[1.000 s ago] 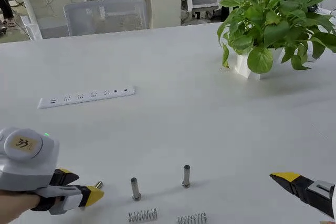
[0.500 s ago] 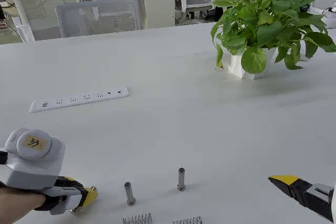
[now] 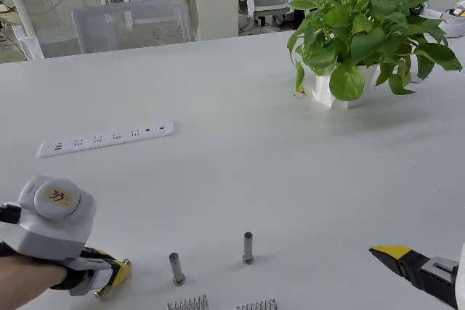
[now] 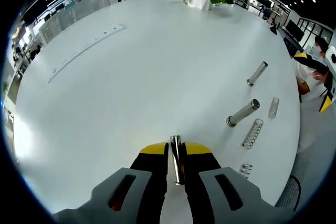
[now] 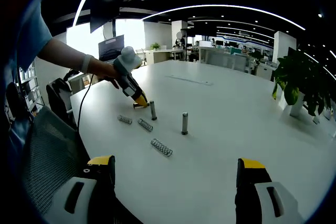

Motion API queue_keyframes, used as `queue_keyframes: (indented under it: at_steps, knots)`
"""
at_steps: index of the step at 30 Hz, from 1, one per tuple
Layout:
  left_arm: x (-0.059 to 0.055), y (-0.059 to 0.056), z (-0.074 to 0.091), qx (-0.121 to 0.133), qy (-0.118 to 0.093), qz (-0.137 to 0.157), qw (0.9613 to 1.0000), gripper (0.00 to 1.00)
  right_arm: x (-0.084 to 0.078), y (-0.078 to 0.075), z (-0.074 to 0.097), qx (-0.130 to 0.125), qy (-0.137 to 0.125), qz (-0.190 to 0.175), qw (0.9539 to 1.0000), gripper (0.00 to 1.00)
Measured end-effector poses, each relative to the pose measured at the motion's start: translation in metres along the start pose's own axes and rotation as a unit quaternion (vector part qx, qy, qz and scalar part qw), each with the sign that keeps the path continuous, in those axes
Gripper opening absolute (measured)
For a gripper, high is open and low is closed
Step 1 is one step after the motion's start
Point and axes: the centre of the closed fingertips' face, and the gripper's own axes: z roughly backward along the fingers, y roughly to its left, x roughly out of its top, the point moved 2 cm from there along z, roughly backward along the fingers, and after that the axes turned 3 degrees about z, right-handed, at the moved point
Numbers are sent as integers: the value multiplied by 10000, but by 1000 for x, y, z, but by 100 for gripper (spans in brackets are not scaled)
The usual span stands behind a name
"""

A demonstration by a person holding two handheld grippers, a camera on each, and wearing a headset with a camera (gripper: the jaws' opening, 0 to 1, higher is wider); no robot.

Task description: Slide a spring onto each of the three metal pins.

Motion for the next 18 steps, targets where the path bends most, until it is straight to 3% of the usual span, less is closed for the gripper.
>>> queue_keyframes:
  at_steps: [11, 18]
  knots:
    - [-2, 0, -1, 20, 27, 169, 9999, 5, -1, 3, 0, -13, 2, -22, 10000, 96]
    - [-4, 1, 2, 12, -91, 329, 9994, 5, 0, 4, 0, -9, -16, -14, 10000, 96]
